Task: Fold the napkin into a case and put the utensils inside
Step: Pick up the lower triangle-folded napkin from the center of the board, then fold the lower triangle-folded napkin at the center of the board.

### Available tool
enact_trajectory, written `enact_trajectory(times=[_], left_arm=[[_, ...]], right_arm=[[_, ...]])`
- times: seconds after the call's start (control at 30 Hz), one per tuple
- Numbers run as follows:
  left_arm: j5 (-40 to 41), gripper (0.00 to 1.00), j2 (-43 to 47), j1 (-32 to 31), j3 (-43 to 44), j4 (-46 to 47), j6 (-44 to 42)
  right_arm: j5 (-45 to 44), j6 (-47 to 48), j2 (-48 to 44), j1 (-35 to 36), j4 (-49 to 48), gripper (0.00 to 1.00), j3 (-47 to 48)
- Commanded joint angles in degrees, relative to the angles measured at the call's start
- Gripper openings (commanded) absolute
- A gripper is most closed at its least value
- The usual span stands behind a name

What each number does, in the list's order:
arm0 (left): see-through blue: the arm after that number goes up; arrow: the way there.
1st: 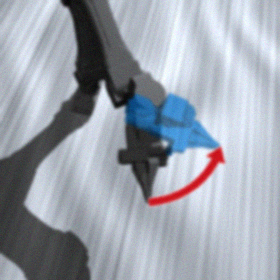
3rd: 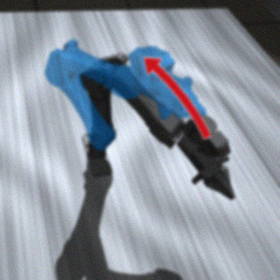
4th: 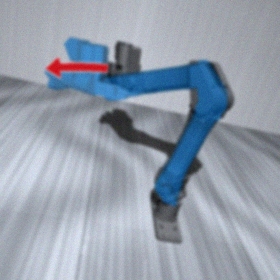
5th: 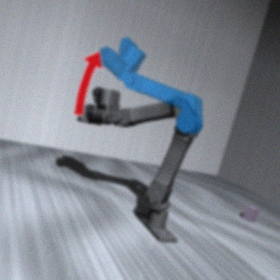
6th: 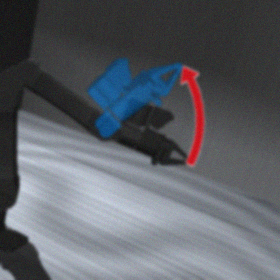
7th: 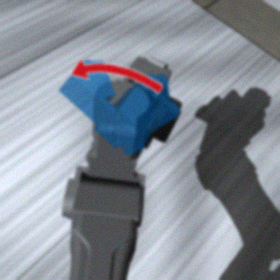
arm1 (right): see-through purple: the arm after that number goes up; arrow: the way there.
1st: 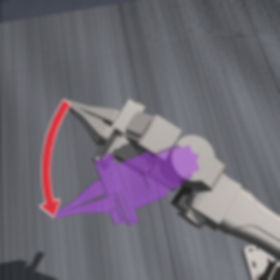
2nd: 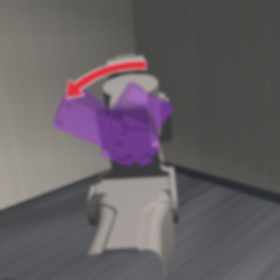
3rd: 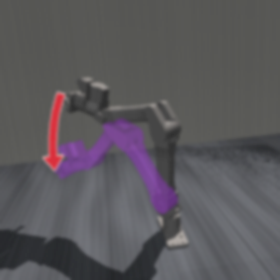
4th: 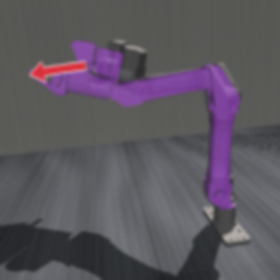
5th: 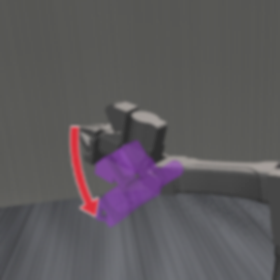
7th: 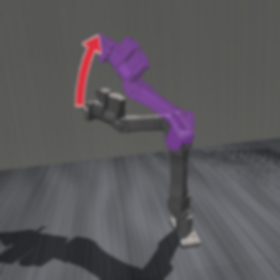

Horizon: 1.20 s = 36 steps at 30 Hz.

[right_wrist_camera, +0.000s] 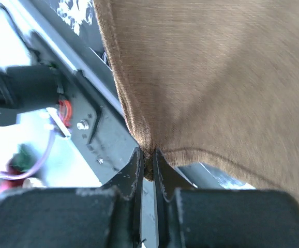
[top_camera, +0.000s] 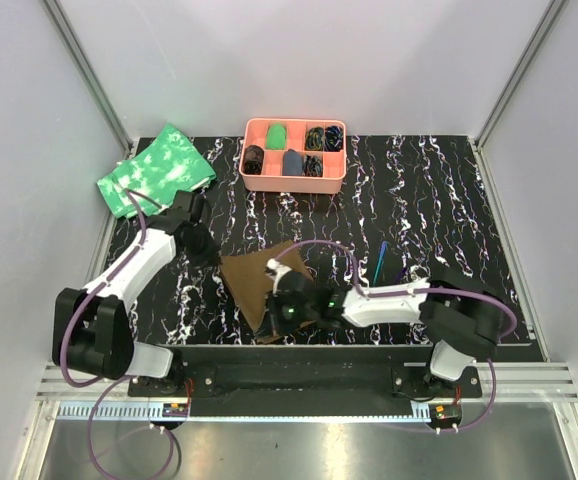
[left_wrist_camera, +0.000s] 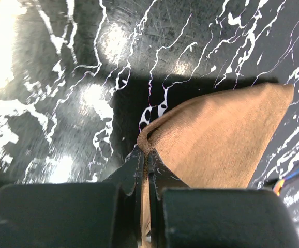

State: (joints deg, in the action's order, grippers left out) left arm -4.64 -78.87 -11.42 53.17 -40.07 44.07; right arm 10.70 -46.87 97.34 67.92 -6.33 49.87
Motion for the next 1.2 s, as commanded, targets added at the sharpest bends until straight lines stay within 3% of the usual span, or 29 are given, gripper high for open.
enact_trajectory(times=[0.0, 0.23, 0.43, 0.73, 1.17], left_arm=[[16.8, 0.00, 1.8, -5.4, 8.4, -5.3, 6.7], [30.7, 0.00, -10.7, -18.1, 20.5, -17.6, 16.7], [33.6, 0.00, -19.9, -20.7, 26.6, -23.3, 23.9], [35.0, 0.00, -29.8, -22.5, 35.6, -27.2, 28.3], [36.8, 0.00, -38.4, -25.1, 44.6, -29.4, 29.9]], right_arm=[[10.2, -8.6, -5.7, -4.3, -19.8, 0.00, -11.5], [16.1, -13.8, -8.6, -9.1, -27.7, 0.00, -19.6], [22.3, -14.5, -12.7, -16.8, -27.9, 0.00, -24.6], [27.1, -6.8, -11.2, -25.4, -17.3, 0.00, -23.0], [21.0, 3.2, -9.5, -28.7, -2.8, 0.00, -20.6]])
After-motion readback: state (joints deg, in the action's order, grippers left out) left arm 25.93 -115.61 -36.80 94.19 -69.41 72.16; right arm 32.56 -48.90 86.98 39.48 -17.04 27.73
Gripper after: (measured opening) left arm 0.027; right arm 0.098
